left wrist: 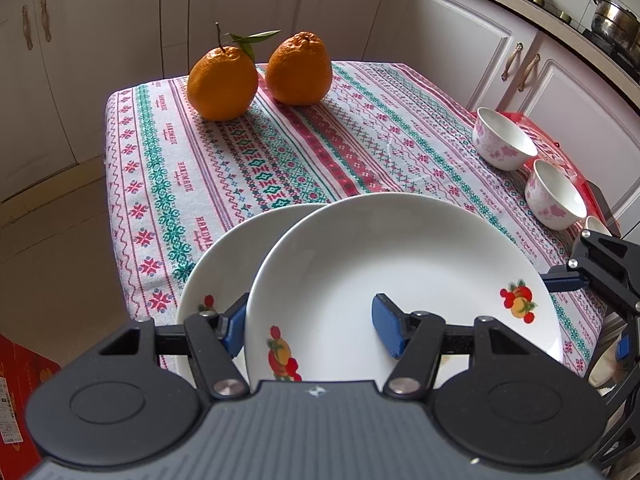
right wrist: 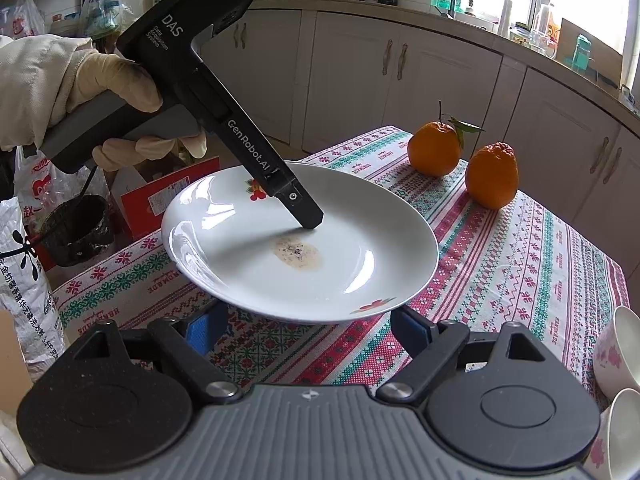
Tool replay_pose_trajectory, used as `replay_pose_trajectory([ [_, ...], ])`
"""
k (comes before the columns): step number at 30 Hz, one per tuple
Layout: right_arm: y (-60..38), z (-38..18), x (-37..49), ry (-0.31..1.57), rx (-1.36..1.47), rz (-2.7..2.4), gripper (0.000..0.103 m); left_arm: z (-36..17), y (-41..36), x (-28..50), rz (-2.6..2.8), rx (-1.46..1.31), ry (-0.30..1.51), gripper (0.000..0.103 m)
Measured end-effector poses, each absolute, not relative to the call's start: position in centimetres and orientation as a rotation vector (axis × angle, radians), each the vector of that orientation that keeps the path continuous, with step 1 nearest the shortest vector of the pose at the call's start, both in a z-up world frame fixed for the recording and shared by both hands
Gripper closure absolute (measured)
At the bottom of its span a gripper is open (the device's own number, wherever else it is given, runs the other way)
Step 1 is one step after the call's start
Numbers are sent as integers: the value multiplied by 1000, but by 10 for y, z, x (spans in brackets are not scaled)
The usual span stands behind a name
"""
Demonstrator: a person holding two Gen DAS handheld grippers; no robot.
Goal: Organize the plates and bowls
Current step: 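Lower the stained plate onto the plate stack with the left tool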
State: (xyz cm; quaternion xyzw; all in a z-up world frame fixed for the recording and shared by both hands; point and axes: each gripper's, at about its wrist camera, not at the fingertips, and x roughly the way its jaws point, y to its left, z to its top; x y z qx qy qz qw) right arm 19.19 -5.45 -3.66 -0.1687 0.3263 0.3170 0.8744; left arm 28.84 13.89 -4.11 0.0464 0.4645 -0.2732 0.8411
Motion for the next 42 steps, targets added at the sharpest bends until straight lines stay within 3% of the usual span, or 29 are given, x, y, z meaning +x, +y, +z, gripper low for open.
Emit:
replay_pose_trajectory([
  [42,-46,-41,196,671,-371,690,11,-33,159,283,-525,102,967,39],
])
